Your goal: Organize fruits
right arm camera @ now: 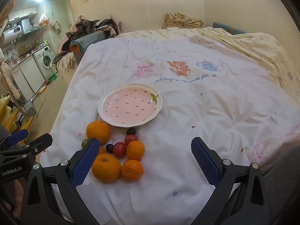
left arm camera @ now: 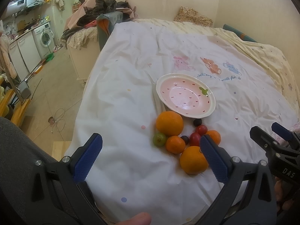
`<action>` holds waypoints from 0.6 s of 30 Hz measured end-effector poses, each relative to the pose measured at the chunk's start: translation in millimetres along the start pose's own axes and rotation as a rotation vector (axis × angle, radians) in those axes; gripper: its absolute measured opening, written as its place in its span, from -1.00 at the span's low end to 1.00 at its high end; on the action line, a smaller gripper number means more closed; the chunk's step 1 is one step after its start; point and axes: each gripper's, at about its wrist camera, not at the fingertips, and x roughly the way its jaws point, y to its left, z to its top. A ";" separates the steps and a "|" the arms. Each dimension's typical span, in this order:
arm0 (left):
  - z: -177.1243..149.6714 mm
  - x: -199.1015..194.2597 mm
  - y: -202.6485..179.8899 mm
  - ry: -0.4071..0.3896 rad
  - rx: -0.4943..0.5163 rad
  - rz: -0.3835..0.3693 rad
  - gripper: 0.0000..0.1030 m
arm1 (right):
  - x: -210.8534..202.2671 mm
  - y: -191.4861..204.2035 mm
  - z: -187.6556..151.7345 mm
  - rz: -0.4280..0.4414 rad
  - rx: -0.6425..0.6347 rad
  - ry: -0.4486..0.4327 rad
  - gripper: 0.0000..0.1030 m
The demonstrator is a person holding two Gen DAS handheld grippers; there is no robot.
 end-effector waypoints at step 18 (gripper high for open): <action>-0.3 0.0 -0.1 0.000 0.000 -0.001 0.99 | 0.6 0.3 -0.8 -0.002 0.006 0.000 0.94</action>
